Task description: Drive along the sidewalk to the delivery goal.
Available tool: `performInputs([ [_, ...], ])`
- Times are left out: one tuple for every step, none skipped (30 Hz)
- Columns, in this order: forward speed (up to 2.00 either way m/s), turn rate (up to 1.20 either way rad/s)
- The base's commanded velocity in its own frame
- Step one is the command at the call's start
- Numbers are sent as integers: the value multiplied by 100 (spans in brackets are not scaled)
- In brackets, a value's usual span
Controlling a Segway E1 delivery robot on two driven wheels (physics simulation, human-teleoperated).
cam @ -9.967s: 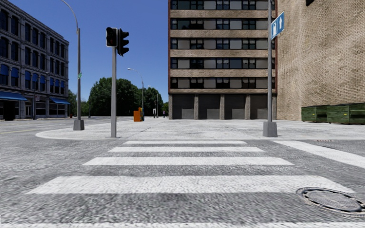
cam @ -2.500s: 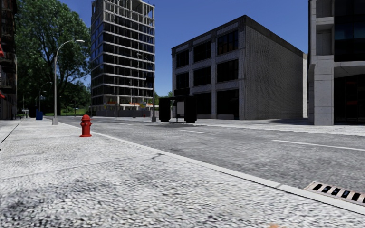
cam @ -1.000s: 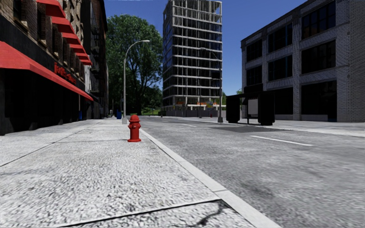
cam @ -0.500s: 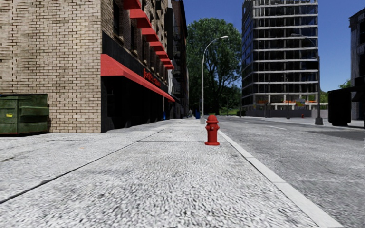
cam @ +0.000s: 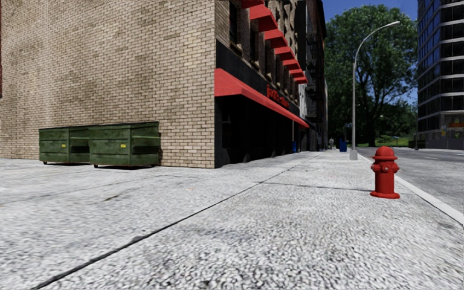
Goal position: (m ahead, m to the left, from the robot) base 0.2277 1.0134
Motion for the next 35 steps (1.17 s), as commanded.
performInputs([
  [89, 0],
  [75, 0],
  [75, 0],
  [51, 0],
  [21, 0],
  [0, 0],
  [0, 0],
  [0, 0],
  [0, 0],
  [0, 0],
  [0, 0],
  [0, 0],
  [0, 0],
  [0, 0],
  [0, 0],
  [0, 0],
  [0, 0],
  [0, 0],
  [0, 0],
  [0, 0],
  [0, 0],
  [0, 0],
  [0, 0],
  [0, 0],
  [0, 0],
  [0, 0],
  [0, 0],
  [0, 0],
  [0, 0],
  [0, 0],
  [0, 0],
  [0, 0],
  [0, 0],
  [0, 0],
  [0, 0],
])
